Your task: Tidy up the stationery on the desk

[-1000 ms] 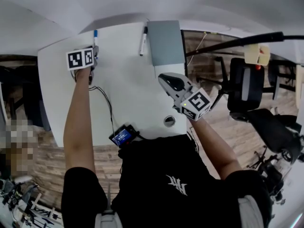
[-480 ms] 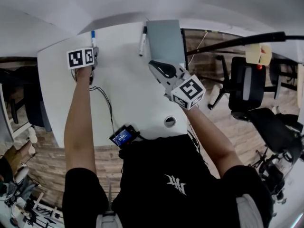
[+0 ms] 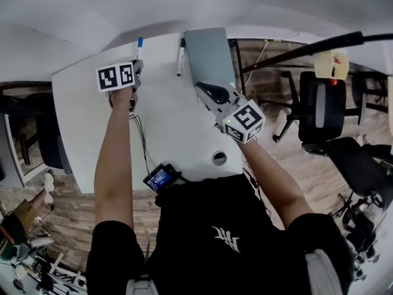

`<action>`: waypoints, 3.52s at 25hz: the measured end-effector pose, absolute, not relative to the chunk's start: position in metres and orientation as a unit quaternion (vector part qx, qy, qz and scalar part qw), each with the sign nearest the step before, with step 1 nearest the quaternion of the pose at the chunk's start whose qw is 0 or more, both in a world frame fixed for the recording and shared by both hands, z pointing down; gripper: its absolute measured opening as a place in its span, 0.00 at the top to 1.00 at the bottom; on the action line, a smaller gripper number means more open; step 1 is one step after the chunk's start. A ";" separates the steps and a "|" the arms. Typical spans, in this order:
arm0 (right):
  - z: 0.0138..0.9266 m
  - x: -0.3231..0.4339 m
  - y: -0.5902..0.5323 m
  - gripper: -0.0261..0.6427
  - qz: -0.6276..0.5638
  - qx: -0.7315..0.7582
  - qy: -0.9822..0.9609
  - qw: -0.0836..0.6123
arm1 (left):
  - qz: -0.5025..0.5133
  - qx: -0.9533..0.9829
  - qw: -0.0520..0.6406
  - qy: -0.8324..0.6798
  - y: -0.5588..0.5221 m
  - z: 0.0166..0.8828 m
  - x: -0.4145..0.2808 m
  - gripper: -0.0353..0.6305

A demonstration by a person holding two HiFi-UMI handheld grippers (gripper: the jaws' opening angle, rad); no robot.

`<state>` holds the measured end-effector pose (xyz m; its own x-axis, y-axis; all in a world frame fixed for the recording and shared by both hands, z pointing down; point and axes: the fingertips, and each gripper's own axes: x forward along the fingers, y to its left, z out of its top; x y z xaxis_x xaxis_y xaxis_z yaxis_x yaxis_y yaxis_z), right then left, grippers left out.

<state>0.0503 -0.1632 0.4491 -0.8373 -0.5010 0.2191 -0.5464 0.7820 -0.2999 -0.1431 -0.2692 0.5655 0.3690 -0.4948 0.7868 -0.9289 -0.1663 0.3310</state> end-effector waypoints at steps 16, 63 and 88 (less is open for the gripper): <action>0.448 0.114 -0.158 0.90 0.191 0.323 -0.926 0.050 | 0.291 0.721 0.440 -0.449 -0.259 0.602 -0.029 0.84; 0.410 0.151 -0.119 0.90 0.153 0.320 -0.935 0.019 | 0.146 0.826 0.321 -0.440 -0.215 0.478 0.004 0.89; 0.276 0.007 0.156 0.90 0.093 0.271 -0.953 -0.099 | -0.061 0.958 0.121 -0.254 0.149 0.257 -0.155 0.94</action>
<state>0.0074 0.1561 0.2759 -0.8338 -0.5347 -0.1374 -0.4981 0.8359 -0.2308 -0.1546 0.1493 0.2569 0.8636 -0.5010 -0.0563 -0.4714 -0.8421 0.2620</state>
